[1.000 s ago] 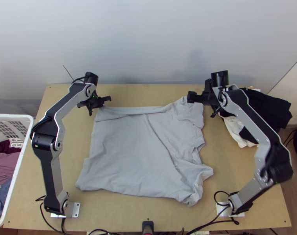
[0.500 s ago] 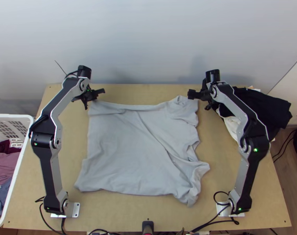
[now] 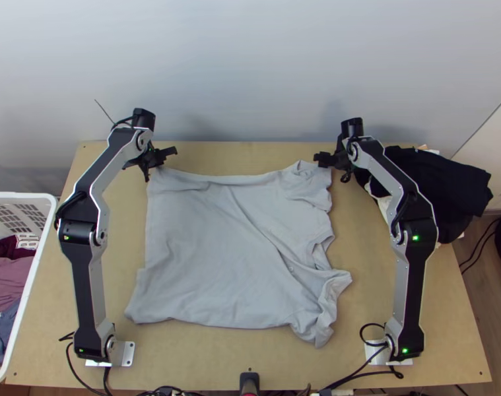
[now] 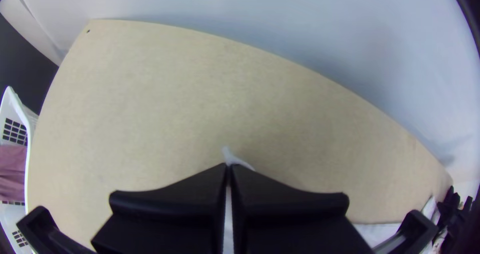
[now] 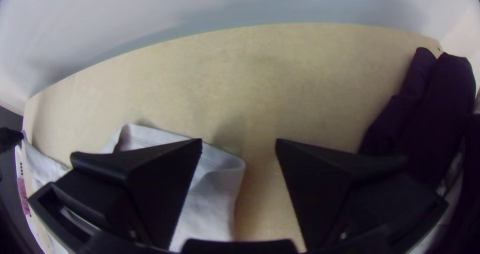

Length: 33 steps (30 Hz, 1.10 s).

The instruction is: Fold the t-shirt

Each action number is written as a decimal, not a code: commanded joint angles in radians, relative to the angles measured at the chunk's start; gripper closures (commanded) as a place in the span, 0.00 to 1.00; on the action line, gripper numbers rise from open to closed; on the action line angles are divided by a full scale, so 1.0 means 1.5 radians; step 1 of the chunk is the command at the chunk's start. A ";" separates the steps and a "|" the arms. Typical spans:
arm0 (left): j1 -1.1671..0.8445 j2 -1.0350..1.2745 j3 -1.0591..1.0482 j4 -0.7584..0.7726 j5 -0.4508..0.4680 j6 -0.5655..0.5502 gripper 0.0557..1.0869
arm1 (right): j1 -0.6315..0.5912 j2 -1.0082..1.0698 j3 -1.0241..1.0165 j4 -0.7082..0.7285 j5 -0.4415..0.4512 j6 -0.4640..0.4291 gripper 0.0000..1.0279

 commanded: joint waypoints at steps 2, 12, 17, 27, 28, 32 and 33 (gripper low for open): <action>-0.001 0.026 0.048 -0.029 0.000 -0.001 0.96 | 0.011 0.000 0.024 -0.018 0.000 0.002 0.93; -0.002 0.032 0.066 -0.052 0.000 -0.003 0.96 | 0.018 -0.011 0.028 -0.037 -0.006 0.002 0.95; 0.002 0.029 0.069 -0.060 0.000 -0.001 0.96 | 0.011 -0.013 0.027 -0.087 -0.010 0.029 0.12; 0.002 0.030 0.077 -0.071 0.000 0.000 0.96 | 0.013 -0.015 0.030 -0.127 -0.010 0.022 0.45; 0.002 0.030 0.078 -0.071 0.000 0.000 0.96 | 0.015 -0.015 0.034 -0.127 -0.010 0.011 0.66; 0.002 0.032 0.083 -0.071 0.000 0.001 0.96 | 0.019 -0.005 0.062 -0.127 -0.010 -0.002 0.96; 0.002 0.032 0.085 -0.071 0.000 0.001 0.96 | 0.022 -0.003 0.072 -0.127 -0.010 -0.004 0.97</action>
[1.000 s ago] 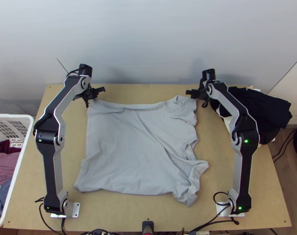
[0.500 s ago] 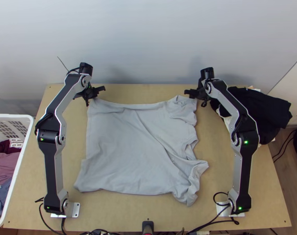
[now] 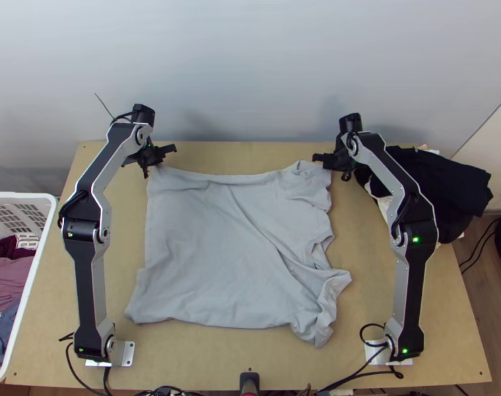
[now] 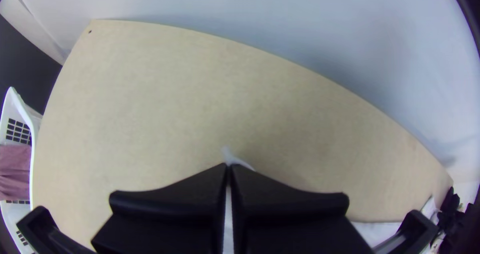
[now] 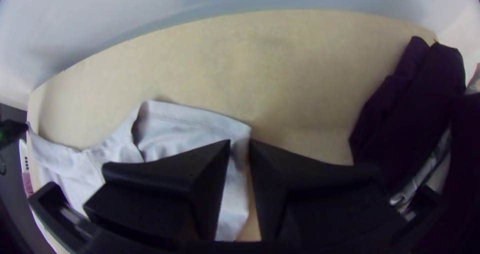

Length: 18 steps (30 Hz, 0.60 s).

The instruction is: Fold the t-shirt

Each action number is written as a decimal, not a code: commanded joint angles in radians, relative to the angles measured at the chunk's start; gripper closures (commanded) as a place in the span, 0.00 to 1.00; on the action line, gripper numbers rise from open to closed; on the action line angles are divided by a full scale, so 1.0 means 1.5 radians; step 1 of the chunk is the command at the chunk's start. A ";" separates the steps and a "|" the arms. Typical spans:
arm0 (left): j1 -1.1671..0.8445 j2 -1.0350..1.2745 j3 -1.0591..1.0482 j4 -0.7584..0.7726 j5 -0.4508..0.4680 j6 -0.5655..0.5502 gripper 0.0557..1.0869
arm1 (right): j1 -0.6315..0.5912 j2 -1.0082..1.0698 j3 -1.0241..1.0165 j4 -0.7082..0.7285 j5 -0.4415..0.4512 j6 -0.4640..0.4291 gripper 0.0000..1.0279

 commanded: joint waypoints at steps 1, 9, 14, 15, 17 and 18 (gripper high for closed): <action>0.000 0.004 0.011 -0.001 0.000 0.002 0.96 | 0.011 0.010 0.043 -0.006 0.000 -0.025 0.97; 0.000 0.007 0.032 0.003 0.000 0.000 0.96 | 0.027 0.039 0.153 -0.005 0.006 -0.036 0.97; 0.007 0.015 0.042 0.012 -0.001 0.002 0.96 | 0.029 0.045 0.158 -0.002 0.029 -0.043 0.97; 0.009 0.017 0.044 0.017 -0.001 0.002 0.96 | 0.030 0.046 0.161 0.005 0.044 -0.047 0.97; 0.014 0.019 0.047 0.027 -0.001 0.000 0.96 | 0.033 0.043 0.164 0.045 0.072 -0.060 0.97; 0.015 0.015 0.047 0.033 -0.003 -0.003 0.96 | 0.037 0.038 0.165 0.065 0.083 -0.066 0.97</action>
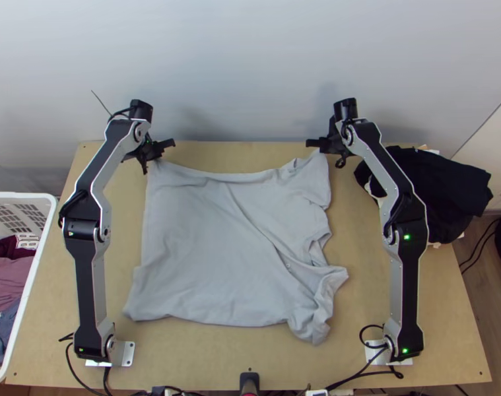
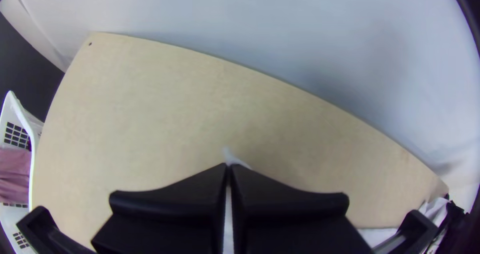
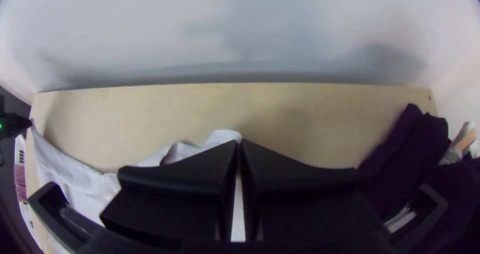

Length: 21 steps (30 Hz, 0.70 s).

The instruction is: Fold the t-shirt

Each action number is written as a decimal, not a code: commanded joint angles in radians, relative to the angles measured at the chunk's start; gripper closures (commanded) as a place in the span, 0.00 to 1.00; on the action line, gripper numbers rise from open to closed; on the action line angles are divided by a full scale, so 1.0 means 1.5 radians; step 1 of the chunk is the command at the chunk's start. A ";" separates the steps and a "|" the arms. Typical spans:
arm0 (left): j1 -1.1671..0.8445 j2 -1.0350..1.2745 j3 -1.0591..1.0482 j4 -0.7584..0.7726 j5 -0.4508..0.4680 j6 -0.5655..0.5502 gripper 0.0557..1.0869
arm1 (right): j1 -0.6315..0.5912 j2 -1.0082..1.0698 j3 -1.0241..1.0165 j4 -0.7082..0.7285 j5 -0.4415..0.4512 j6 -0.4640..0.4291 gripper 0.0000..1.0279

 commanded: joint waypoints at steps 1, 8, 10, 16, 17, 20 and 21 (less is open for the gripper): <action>0.010 -0.006 0.011 0.029 -0.002 -0.007 0.96 | 0.014 -0.006 0.023 0.080 0.063 -0.034 0.97; 0.010 0.004 0.011 0.164 -0.065 -0.007 0.96 | 0.032 0.016 0.023 0.210 0.127 -0.092 0.97; 0.013 0.025 0.026 0.193 -0.074 -0.002 0.96 | 0.036 0.027 0.023 0.255 0.155 -0.110 0.97; -0.001 -0.013 0.018 0.204 -0.089 -0.003 0.96 | 0.051 0.022 0.016 0.291 0.226 -0.124 0.97; -0.001 -0.025 0.012 0.204 -0.092 -0.003 0.96 | 0.052 0.014 0.005 0.308 0.238 -0.126 0.97; 0.005 -0.054 -0.011 0.203 -0.091 -0.001 0.96 | 0.059 -0.010 -0.023 0.350 0.240 -0.138 0.97; 0.007 -0.065 -0.021 0.202 -0.091 0.000 0.96 | 0.063 -0.011 -0.023 0.350 0.239 -0.141 0.97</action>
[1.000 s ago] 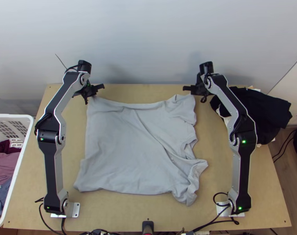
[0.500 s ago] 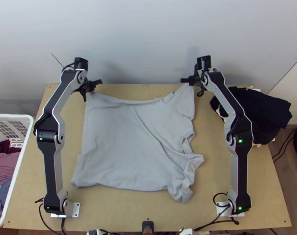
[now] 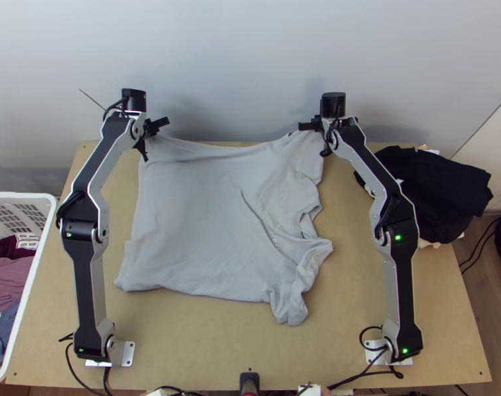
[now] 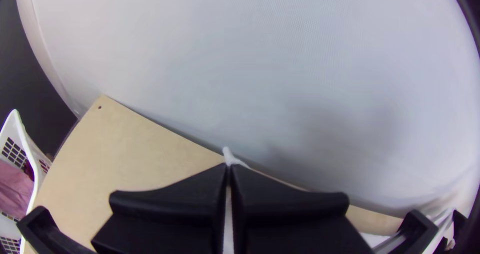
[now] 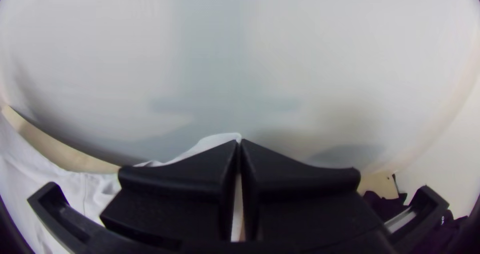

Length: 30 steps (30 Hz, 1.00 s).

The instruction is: Fold the t-shirt

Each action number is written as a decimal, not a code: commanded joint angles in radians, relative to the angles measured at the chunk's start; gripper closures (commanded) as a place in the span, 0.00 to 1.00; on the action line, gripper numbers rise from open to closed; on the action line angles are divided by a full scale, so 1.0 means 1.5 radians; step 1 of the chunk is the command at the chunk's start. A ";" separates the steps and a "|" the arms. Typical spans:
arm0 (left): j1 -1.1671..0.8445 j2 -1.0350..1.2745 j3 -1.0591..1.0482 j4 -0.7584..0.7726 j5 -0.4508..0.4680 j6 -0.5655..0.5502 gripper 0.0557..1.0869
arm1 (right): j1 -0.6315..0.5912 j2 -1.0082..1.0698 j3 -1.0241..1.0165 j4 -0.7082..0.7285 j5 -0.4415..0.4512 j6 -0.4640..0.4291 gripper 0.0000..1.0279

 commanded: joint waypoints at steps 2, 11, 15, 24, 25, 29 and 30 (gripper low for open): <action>0.005 -0.070 -0.063 0.012 -0.007 0.009 0.96 | 0.027 -0.035 -0.040 0.056 0.031 -0.020 0.97; 0.007 -0.159 -0.201 0.015 0.043 0.027 0.96 | 0.045 -0.168 -0.214 0.011 -0.042 0.022 0.97; 0.008 -0.213 -0.278 0.023 0.067 0.034 0.96 | 0.047 -0.250 -0.312 -0.011 -0.075 0.040 0.97; 0.025 -0.368 -0.488 0.040 0.108 0.046 0.96 | 0.056 -0.416 -0.476 -0.086 -0.144 0.095 0.97; 0.029 -0.387 -0.514 0.048 0.110 0.053 0.96 | 0.061 -0.433 -0.497 -0.087 -0.151 0.095 0.97; 0.033 -0.456 -0.602 0.052 0.126 0.058 0.96 | 0.078 -0.489 -0.565 -0.116 -0.165 0.095 0.97; 0.033 -0.475 -0.624 0.052 0.132 0.059 0.96 | 0.083 -0.504 -0.584 -0.122 -0.167 0.095 0.97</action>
